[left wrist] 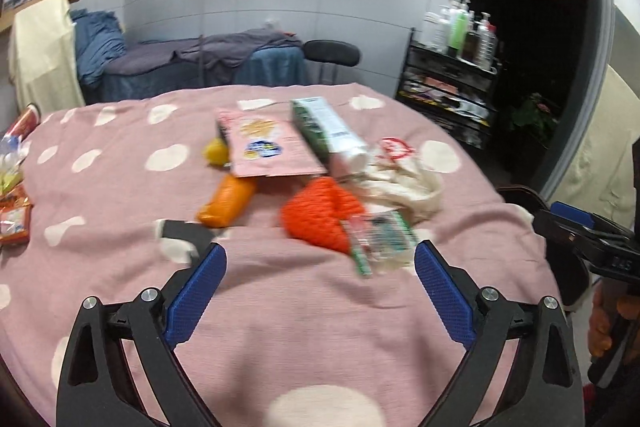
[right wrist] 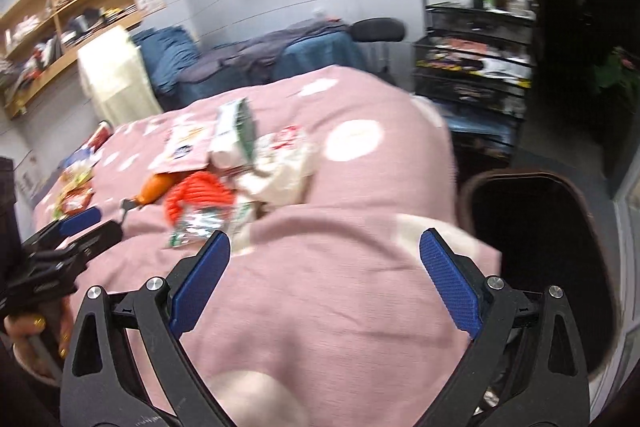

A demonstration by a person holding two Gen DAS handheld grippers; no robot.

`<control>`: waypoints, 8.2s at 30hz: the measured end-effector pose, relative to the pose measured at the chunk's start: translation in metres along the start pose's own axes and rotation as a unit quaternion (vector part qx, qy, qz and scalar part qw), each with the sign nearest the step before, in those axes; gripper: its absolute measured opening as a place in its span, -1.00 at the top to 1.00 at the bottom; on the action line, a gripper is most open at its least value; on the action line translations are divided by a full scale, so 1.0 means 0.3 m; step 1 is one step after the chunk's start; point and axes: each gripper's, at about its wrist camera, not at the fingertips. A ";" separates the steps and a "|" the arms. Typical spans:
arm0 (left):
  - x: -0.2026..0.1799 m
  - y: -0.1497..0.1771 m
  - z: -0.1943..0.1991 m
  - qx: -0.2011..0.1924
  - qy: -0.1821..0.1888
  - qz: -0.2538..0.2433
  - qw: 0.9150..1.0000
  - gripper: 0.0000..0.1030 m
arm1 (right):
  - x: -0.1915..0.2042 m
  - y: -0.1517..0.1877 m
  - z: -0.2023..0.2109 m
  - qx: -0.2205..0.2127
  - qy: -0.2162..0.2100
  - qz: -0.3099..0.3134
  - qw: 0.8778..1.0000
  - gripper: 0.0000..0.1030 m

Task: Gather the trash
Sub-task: 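Grasp the orange peel with the left tool while the right tool grasps the clear wrapper, then carry the clear wrapper over the brown bin and open the right tool, then lower the orange peel into the bin and open the left tool, then grasp the orange mesh net with the left tool while the right tool grasps the white plastic bag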

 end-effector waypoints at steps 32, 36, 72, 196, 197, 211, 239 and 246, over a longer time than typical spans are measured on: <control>0.213 -0.096 -0.302 0.117 -0.041 0.006 0.992 0.44 | 0.364 -0.012 -0.325 0.110 -0.039 0.233 0.965 0.74; 0.223 -0.077 -0.237 0.096 -0.031 0.029 0.995 0.48 | 0.340 -0.017 -0.274 0.095 -0.051 0.199 0.974 0.75; -0.144 0.007 0.080 -0.004 0.077 0.006 0.997 0.48 | -0.135 0.047 0.106 -0.005 0.020 -0.014 1.000 0.75; -0.436 0.027 -0.028 0.003 0.118 -0.091 0.989 -0.89 | -0.424 0.126 0.133 -0.026 0.138 -0.141 0.980 -0.81; -0.405 0.021 -0.034 0.003 0.107 -0.086 0.991 -0.89 | -0.407 0.117 0.128 -0.027 0.131 -0.136 0.982 -0.81; -0.038 -0.068 -0.210 0.062 0.009 0.009 0.998 -0.88 | -0.116 -0.032 -0.066 0.015 -0.001 -0.046 0.999 -0.81; 0.002 -0.032 -0.163 0.070 0.016 0.031 0.997 0.74 | 0.017 -0.139 -0.451 0.130 -0.056 -0.042 0.989 0.44; -0.020 -0.016 -0.106 0.054 0.025 0.032 0.998 0.74 | 0.017 -0.133 -0.338 0.075 -0.035 -0.039 0.996 0.55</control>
Point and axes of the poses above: each gripper's, at about its wrist camera, not at the fingertips, and z roughly against the way its jaws point, x to its left, y to its underside, and after that the axes turned 3 degrees about -x, right-handed
